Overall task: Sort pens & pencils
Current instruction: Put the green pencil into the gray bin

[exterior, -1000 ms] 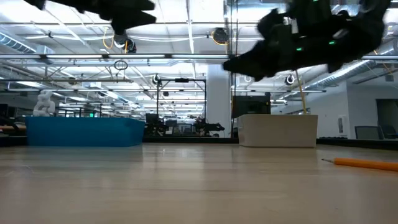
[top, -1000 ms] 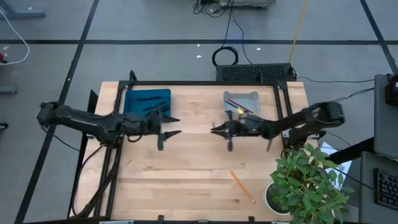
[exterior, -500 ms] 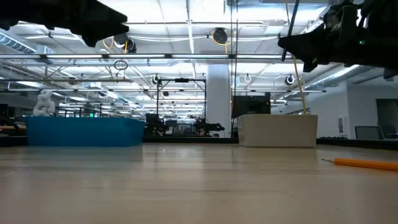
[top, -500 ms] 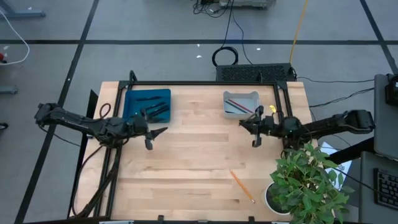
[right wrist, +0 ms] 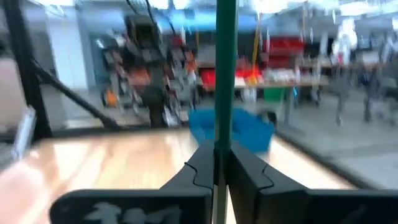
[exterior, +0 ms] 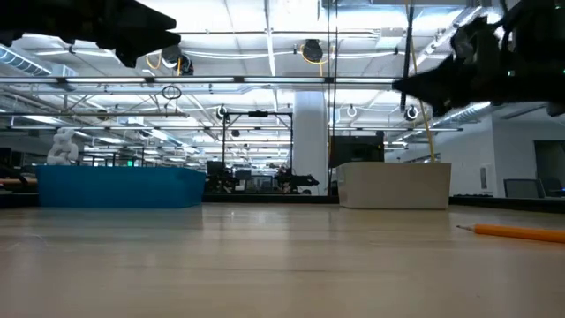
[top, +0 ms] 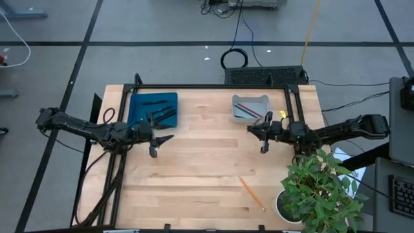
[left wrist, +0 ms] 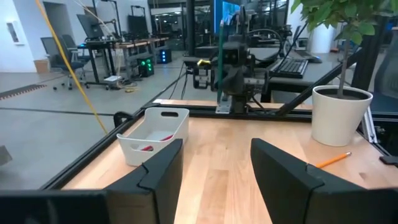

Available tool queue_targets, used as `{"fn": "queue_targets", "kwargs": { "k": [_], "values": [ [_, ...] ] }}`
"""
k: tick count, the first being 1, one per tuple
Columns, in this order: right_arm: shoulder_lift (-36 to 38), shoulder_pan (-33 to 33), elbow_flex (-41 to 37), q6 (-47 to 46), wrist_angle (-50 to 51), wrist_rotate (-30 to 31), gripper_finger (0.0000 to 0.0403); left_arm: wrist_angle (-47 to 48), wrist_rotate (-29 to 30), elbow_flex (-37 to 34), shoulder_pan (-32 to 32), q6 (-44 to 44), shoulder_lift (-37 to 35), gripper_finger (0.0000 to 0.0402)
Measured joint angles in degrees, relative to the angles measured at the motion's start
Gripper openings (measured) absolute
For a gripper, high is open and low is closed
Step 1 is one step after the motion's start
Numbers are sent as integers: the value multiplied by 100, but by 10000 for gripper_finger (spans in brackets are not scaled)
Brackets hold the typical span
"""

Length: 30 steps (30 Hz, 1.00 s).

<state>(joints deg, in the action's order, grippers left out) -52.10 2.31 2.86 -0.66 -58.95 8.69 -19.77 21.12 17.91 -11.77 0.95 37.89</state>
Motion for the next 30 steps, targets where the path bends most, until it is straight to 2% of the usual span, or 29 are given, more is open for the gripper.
{"fn": "queue_targets", "kwargs": {
  "k": [4, 8, 15, 23, 28, 30],
  "values": [
    [-78, 0, 574, -56, 1342, 201, 12, -28, 0, 2, 0, 22, 0, 194],
    [-230, 155, 1477, -27, 3134, 1033, 12, -41, 0, 2, 2, 79, 0, 191],
    [-453, 1107, 2775, -10, 5586, 1093, 12, -12, 0, 2, 2, 86, 0, 192],
    [-1055, 1957, 3295, 1180, 6506, 884, 12, -20, -2, 4, 6, 153, 0, 191],
    [-1610, 2417, 3475, 1283, 7193, 772, 12, -22, -2, 4, 7, 153, 0, 191],
    [-1759, 2546, 3522, 1322, 7157, 773, 12, -22, -2, 4, 7, 155, 0, 191]
  ]
}}
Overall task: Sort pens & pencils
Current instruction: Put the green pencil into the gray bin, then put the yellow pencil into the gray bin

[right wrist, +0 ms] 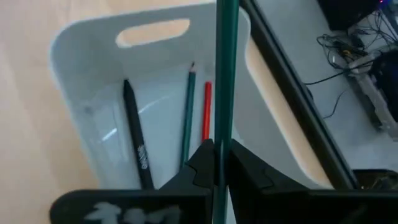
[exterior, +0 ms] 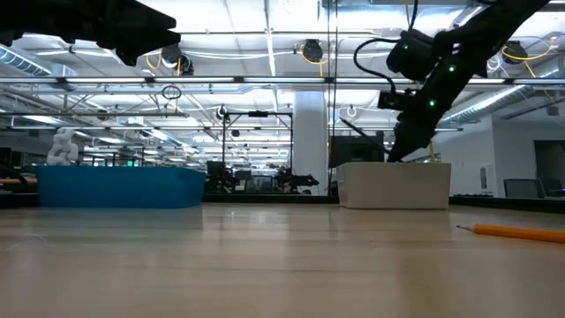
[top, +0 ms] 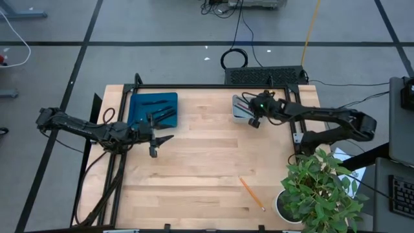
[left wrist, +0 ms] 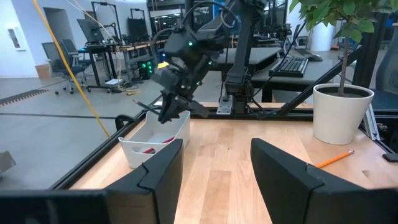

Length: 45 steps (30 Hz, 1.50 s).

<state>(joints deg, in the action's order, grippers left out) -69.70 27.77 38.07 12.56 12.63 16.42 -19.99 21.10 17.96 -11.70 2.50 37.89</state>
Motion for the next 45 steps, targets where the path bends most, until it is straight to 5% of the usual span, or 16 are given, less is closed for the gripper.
{"fn": "queue_targets", "kwargs": {
  "k": [17, 29, 37, 45],
  "values": [
    [-83, 437, 1, 218, 1090, -1, 24, 11, 39, 2, 7, 28, 0, 191],
    [-37, 216, 1, 316, 1034, 355, 157, 3, 42, 2, 7, 28, 0, 191],
    [763, -263, 425, 156, 733, 429, 224, -9, 46, 2, 7, 153, 0, 191],
    [1439, -861, 243, -734, -1205, -1552, 223, -9, 46, 2, 7, 151, 1, 191]
  ]
}}
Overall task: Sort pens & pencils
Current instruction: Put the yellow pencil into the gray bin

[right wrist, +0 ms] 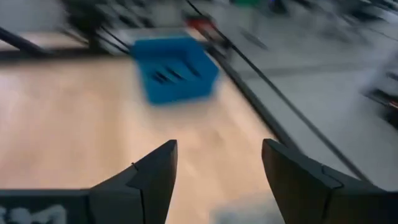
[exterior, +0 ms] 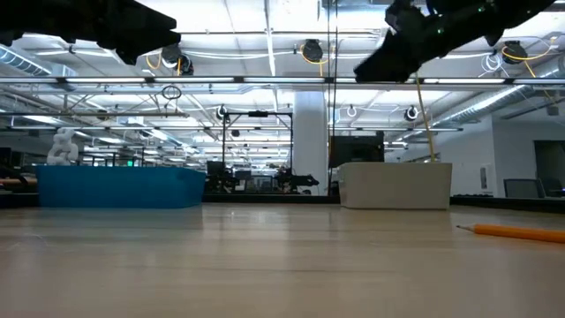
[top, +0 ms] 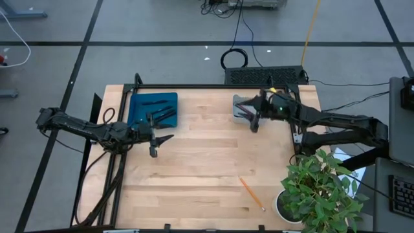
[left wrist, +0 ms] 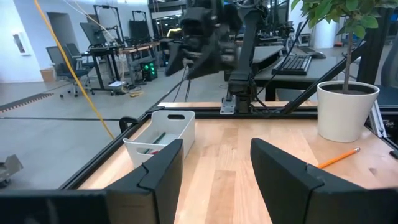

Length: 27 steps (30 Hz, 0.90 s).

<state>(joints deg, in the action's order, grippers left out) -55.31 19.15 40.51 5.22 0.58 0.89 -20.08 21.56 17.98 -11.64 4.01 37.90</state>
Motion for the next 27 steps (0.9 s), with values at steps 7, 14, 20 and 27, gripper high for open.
{"fn": "queue_targets", "kwargs": {
  "k": [7, 14, 20, 27],
  "values": [
    [-617, -1104, -781, -93, -2253, -573, 222, -8, 0, 0, 0, -9, -1, 191],
    [-1613, -1869, -1337, 1, -4017, -552, 222, -15, -2, 0, 0, -15, -1, 191],
    [-1992, -1967, -1440, -175, -4358, -516, 222, -2, -48, 0, -2, -23, 1, 191],
    [-1920, -1964, -1438, -304, -4393, -502, 222, -2, -50, 0, -2, -26, 1, 191]
  ]
}}
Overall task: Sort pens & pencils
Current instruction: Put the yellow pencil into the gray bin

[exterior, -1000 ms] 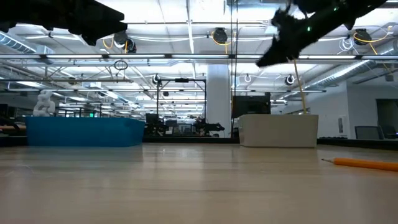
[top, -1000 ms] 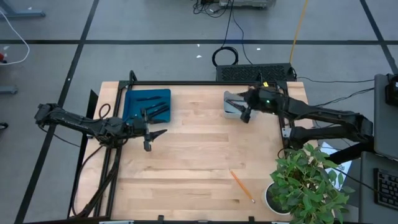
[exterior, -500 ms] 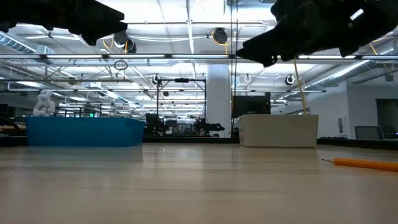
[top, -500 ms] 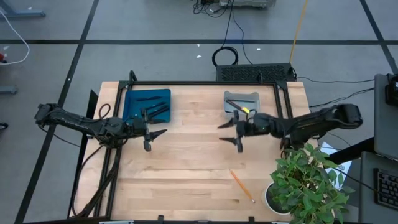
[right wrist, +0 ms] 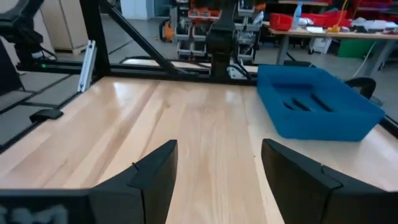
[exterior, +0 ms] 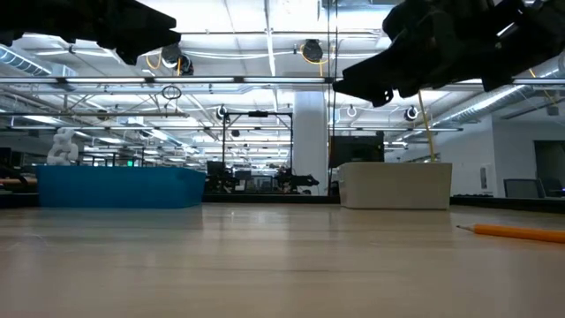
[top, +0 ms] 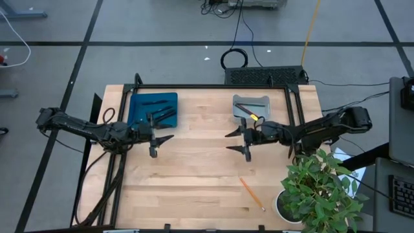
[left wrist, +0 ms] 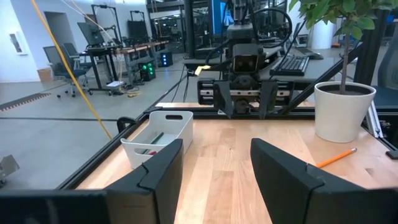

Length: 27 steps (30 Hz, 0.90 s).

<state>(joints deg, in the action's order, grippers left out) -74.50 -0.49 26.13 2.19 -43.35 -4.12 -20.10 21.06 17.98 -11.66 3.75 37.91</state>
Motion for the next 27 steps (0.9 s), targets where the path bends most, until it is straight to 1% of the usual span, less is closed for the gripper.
{"fn": "queue_targets", "kwargs": {
  "k": [7, 10, 12, 14, 18, 22, 24, 27],
  "values": [
    [-11, 0, 0, -265, 31, -2, 222, 9, -3, 0, -4, -49, 0, 191],
    [-11, 0, 0, -1037, 37, -2, 222, 9, -7, 0, -2, -138, 0, 191],
    [-6, -38, 1, -1647, 278, 0, 222, 9, -7, 0, -2, -133, 0, 191],
    [-6, -163, 6, -2106, 834, 5, 222, 9, -7, 0, -2, -122, 0, 191],
    [-11, -669, 259, -2615, 2196, 77, 222, 7, -7, 0, -2, -109, 0, 191],
    [-14, -1285, 699, -3034, 3748, 819, 222, 7, -7, 0, -2, -111, 0, 191],
    [-16, -1549, 900, -3305, 4152, 1124, 222, 5, -9, 0, -2, -116, 0, 191],
    [-113, -1852, 1029, -3808, 4516, 1321, 222, 6, -9, 0, 0, -125, 0, 191]
  ]
}}
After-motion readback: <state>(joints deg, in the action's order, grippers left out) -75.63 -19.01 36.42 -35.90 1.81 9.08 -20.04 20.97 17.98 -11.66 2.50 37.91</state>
